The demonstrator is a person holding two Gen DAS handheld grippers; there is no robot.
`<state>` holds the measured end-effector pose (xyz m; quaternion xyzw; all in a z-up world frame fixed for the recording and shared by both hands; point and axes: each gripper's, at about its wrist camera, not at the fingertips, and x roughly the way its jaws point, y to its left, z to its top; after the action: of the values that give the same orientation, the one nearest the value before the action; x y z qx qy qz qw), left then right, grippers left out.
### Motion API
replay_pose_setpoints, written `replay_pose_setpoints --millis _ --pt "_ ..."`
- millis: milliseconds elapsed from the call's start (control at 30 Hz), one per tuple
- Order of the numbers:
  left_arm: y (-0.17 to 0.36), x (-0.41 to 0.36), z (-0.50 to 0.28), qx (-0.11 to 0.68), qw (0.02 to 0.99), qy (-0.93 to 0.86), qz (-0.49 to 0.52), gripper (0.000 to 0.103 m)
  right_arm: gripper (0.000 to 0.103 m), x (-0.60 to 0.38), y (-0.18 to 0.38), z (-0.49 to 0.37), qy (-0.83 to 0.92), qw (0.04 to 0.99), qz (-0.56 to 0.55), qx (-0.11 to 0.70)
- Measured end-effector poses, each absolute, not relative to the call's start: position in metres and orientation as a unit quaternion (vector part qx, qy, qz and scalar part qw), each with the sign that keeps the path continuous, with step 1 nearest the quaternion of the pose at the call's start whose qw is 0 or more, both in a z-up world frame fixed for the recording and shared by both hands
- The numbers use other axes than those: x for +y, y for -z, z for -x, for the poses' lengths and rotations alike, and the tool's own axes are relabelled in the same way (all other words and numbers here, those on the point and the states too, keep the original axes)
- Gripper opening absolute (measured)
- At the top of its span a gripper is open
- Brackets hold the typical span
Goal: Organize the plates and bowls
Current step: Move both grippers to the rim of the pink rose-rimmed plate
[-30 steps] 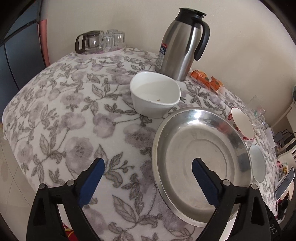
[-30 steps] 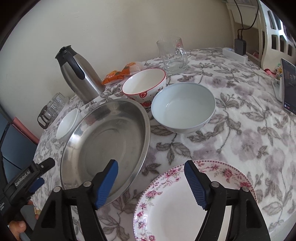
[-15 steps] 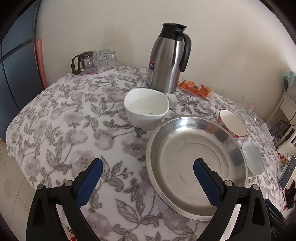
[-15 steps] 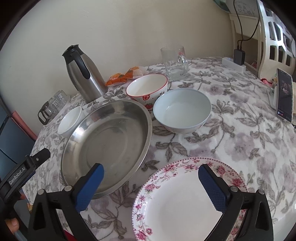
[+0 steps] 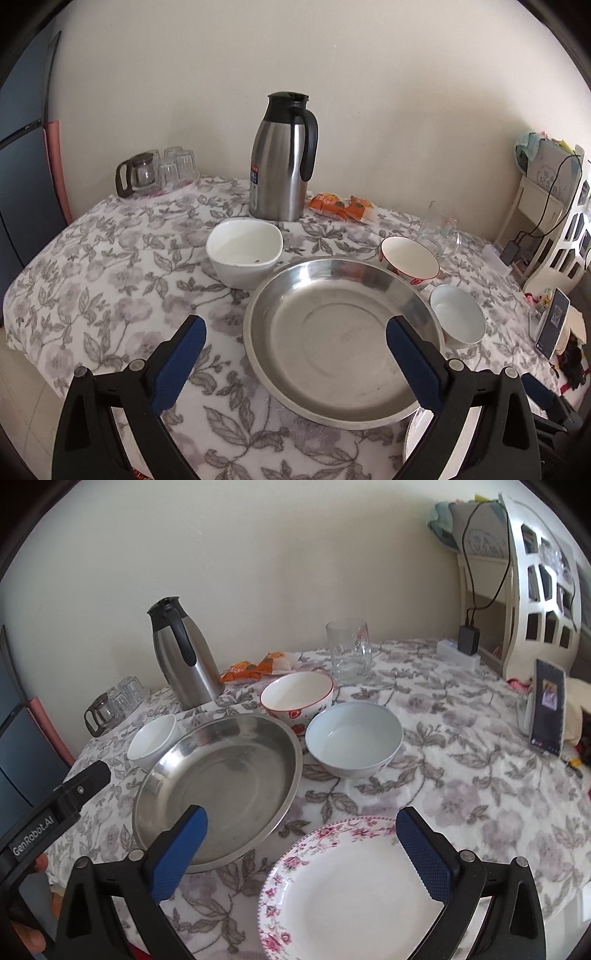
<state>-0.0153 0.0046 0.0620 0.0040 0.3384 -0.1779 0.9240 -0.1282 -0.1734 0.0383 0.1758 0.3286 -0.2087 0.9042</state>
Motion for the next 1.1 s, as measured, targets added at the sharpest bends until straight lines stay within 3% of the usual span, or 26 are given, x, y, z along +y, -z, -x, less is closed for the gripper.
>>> replay_pose_setpoints --millis 500,1100 --pt "-0.066 -0.036 0.048 0.325 0.926 0.179 -0.065 0.098 0.103 -0.203 -0.058 0.173 0.265 0.907 -0.163 0.283" --pt "-0.034 -0.099 0.090 0.431 0.847 0.291 -0.108 0.098 0.102 -0.269 -0.024 0.212 0.316 0.851 -0.250 0.337"
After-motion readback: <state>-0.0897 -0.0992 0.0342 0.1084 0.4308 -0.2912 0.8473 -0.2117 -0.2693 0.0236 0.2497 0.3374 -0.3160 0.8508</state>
